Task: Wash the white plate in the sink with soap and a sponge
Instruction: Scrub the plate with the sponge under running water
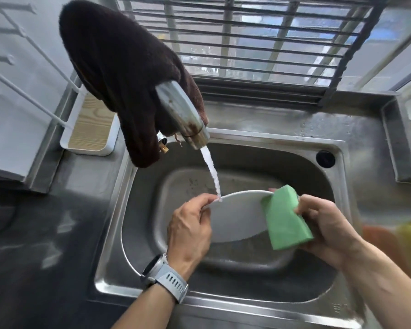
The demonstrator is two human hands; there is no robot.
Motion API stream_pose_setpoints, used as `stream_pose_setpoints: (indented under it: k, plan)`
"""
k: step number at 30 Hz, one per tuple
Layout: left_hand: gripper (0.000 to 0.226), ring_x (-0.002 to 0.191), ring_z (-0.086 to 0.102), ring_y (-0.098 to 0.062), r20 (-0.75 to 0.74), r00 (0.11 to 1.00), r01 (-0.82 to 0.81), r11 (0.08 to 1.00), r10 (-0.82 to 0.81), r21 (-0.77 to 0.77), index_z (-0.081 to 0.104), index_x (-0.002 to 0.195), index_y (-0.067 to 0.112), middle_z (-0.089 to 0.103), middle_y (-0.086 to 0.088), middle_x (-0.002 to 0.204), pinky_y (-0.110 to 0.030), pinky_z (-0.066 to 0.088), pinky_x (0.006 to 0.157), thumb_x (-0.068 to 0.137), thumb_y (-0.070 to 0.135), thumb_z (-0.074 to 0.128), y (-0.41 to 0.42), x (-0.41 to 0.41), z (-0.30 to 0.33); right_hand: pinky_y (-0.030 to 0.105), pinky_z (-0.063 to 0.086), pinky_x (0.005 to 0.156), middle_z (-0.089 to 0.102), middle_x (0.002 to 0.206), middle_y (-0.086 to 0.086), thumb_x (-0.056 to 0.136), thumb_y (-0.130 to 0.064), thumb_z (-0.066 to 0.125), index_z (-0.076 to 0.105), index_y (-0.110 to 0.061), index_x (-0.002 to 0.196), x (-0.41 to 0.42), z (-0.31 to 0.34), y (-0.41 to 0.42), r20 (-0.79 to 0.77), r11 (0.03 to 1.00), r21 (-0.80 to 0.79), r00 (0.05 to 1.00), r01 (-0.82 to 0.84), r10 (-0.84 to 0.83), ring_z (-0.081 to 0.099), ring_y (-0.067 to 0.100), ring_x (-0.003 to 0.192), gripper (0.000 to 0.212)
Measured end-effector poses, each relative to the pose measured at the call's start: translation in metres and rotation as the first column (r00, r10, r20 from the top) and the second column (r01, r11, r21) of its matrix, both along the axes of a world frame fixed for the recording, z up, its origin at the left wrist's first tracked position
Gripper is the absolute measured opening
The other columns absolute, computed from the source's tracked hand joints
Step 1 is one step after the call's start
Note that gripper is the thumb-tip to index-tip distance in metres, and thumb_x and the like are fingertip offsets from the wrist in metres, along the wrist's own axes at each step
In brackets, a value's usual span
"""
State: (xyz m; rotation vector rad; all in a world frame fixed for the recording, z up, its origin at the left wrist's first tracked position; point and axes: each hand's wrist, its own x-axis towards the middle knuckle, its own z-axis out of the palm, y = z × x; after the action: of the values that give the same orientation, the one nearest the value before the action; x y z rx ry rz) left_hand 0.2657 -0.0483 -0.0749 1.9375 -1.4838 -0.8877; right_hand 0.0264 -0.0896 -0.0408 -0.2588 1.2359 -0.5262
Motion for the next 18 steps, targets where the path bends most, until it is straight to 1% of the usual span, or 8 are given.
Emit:
stream_pose_setpoints:
  k: [3, 6, 7, 9, 11, 14, 16, 18]
  plan:
    - [0.035, 0.111, 0.055, -0.006, -0.058, 0.992, -0.108, 0.993, 0.110, 0.040, 0.075, 0.093, 0.044, 0.056, 0.012, 0.117, -0.024, 0.047, 0.102, 0.089, 0.010, 0.069, 0.006, -0.005, 0.003, 0.037, 0.052, 0.074, 0.070, 0.114, 0.026, 0.057, -0.023, 0.054, 0.074, -0.011, 0.116, -0.010, 0.018, 0.016, 0.056, 0.996, 0.069, 0.997, -0.051, 0.047, 0.063, 0.036, 0.087, 0.064]
    - [0.031, 0.109, 0.040, -0.008, -0.150, 0.914, -0.307, 0.885, 0.376, 0.349, 0.076, 0.081, 0.048, 0.042, -0.003, 0.118, -0.019, 0.038, 0.097, 0.093, 0.020, 0.068, 0.010, -0.014, 0.015, 0.033, 0.050, 0.064, 0.069, 0.107, 0.026, 0.040, -0.025, 0.062, 0.074, -0.017, 0.115, -0.012, 0.028, 0.028, -0.013, 0.982, 0.014, 0.982, -0.191, 0.191, 0.060, 0.034, 0.081, 0.077]
    - [0.031, 0.105, 0.048, -0.013, -0.285, 0.828, -0.324, 0.827, 0.483, 0.460, 0.077, 0.086, 0.042, 0.052, -0.012, 0.118, -0.025, 0.042, 0.091, 0.096, 0.018, 0.062, 0.011, -0.016, 0.019, 0.033, 0.049, 0.063, 0.068, 0.109, 0.029, 0.038, -0.024, 0.063, 0.073, -0.018, 0.116, -0.011, 0.030, 0.031, -0.015, 0.971, -0.002, 0.971, -0.240, 0.239, 0.059, 0.033, 0.081, 0.079]
    - [0.031, 0.097, 0.069, -0.032, -0.537, 0.509, -0.297, 0.722, 0.673, 0.625, 0.077, 0.097, 0.022, 0.070, -0.022, 0.113, -0.040, 0.052, 0.085, 0.096, 0.007, 0.050, 0.011, -0.015, 0.024, 0.034, 0.049, 0.067, 0.065, 0.113, 0.033, 0.036, -0.022, 0.062, 0.071, -0.017, 0.118, -0.011, 0.030, 0.032, -0.028, 0.950, -0.001, 0.949, -0.313, 0.313, 0.061, 0.034, 0.081, 0.082]
    - [0.020, 0.095, 0.073, -0.042, -0.597, 0.288, -0.288, 0.662, 0.749, 0.692, 0.072, 0.100, 0.003, 0.073, -0.022, 0.097, -0.048, 0.058, 0.088, 0.092, 0.009, 0.054, 0.007, -0.013, 0.032, 0.042, 0.044, 0.079, 0.063, 0.113, 0.036, 0.037, -0.022, 0.063, 0.071, -0.019, 0.119, -0.013, 0.031, 0.031, -0.052, 0.932, 0.017, 0.930, -0.363, 0.364, 0.061, 0.036, 0.083, 0.082]
    - [0.009, 0.089, 0.072, -0.035, -0.623, 0.276, -0.288, 0.681, 0.732, 0.673, 0.066, 0.098, -0.003, 0.070, -0.021, 0.096, -0.035, 0.065, 0.067, 0.090, -0.001, 0.065, 0.005, -0.013, 0.042, 0.045, 0.043, 0.078, 0.061, 0.113, 0.039, 0.041, -0.022, 0.063, 0.070, -0.014, 0.119, -0.016, 0.041, 0.027, -0.084, 0.885, -0.019, 0.883, -0.466, 0.463, 0.062, 0.037, 0.081, 0.080]
    - [0.017, 0.089, 0.071, -0.032, -0.600, 0.341, -0.256, 0.686, 0.723, 0.681, 0.064, 0.103, -0.004, 0.069, -0.023, 0.108, -0.028, 0.062, 0.059, 0.088, -0.010, 0.065, 0.008, -0.013, 0.041, 0.030, 0.052, 0.057, 0.063, 0.096, 0.039, 0.037, -0.014, 0.059, 0.068, 0.003, 0.114, -0.020, 0.056, 0.022, -0.087, 0.896, -0.059, 0.896, -0.441, 0.436, 0.063, 0.032, 0.061, 0.079]
    - [0.024, 0.086, 0.071, -0.030, -0.575, 0.416, -0.228, 0.692, 0.705, 0.685, 0.063, 0.107, 0.001, 0.069, -0.027, 0.117, -0.027, 0.061, 0.058, 0.087, -0.012, 0.063, 0.013, -0.014, 0.041, 0.024, 0.046, 0.046, 0.062, 0.090, 0.035, 0.037, -0.014, 0.057, 0.068, 0.003, 0.112, -0.018, 0.069, 0.020, -0.116, 0.916, -0.108, 0.920, -0.386, 0.374, 0.061, 0.030, 0.055, 0.077]
